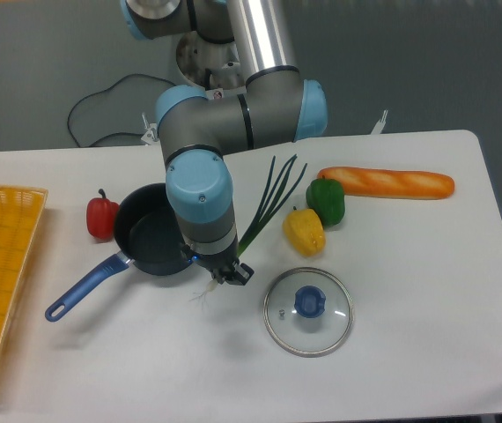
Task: Place the green onion in the pot
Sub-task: 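Carry the held green onions toward the dark blue pan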
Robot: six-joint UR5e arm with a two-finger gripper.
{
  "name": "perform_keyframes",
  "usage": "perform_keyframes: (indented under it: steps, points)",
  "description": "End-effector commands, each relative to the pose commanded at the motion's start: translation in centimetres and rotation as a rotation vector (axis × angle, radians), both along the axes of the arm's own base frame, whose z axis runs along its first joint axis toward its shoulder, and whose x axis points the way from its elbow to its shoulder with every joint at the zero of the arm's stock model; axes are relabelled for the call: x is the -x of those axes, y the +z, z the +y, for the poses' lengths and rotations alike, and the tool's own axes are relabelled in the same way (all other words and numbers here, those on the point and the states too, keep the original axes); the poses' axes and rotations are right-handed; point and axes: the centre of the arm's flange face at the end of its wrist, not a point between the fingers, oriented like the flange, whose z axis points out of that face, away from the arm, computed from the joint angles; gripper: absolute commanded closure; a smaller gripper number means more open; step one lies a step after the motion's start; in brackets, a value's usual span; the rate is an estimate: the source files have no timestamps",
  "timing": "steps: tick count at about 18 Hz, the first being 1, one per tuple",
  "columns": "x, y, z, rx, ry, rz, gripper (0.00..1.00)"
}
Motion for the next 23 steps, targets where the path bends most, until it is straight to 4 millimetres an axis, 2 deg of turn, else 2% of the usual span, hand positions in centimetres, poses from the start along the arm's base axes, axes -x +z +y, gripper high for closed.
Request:
perform_keyframes:
  steps: [5,8,11,13,15,17,20,23]
  points:
    - [0.0,0.1,0.0,-0.001,0.037,-0.001,0.92]
    - [0.0,0.9,-0.2,-0.016,0.055,0.003,0.92]
    - [0.0,1.8,0.1,-0.052,0.126,-0.011,0.92]
    - [-0.4,3.7,-0.2,-0.098,0.152,-0.023,0.92]
    - [-0.7,3.9,-0.1,-0.112,0.169,-0.04,0.92]
    - [-1.4,5.3,-0.1,-0.146,0.22,-0.051,0.92]
    - [-2.0,5.7,0.3,-0.185,0.328,-0.103,0.9]
    - [-1.9,6.5,0.8,-0.241,0.357,-0.104,0.9]
